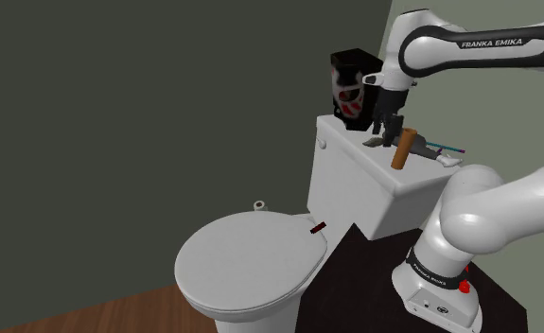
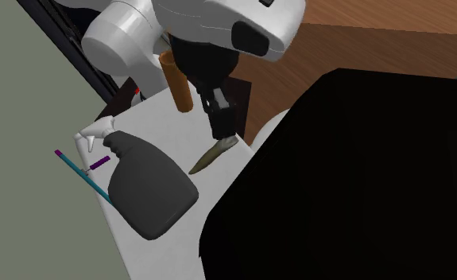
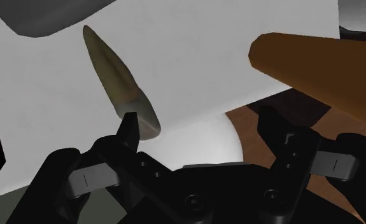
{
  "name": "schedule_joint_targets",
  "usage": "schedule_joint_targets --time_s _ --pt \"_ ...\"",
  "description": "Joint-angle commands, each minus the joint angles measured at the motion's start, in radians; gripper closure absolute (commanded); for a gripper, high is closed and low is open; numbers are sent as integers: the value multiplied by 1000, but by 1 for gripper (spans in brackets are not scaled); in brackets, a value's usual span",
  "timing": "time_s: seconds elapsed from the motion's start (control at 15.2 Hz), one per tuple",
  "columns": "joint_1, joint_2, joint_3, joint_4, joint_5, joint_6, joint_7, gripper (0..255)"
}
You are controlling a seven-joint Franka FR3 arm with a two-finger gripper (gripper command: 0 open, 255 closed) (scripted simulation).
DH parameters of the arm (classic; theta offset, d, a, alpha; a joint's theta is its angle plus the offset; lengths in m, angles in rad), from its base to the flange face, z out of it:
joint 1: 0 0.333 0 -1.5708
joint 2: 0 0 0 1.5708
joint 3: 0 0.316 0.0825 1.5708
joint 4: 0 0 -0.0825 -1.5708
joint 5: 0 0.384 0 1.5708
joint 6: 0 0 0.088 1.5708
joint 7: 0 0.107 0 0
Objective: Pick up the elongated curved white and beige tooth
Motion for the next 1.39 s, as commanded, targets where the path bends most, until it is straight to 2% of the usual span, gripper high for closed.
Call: schedule_joint_targets --time_s 0.0,0.2,0.26,0.53,0.73,0.86,0.92,1.32 --pt "17 -88 -70 -12 -37 52 -164 0" --pt "19 -15 -156 13 -65 148 -398 0" --pt "10 1 -158 16 -58 163 -432 0" --pt "-34 24 -153 -34 -49 228 -457 0" --pt "-49 39 -165 -75 -57 281 -465 0" --pt "-53 41 -162 -75 -53 283 -468 0" --pt "-52 45 -163 -75 -53 286 -467 255" --pt "-50 49 -165 -77 -54 292 -467 255"
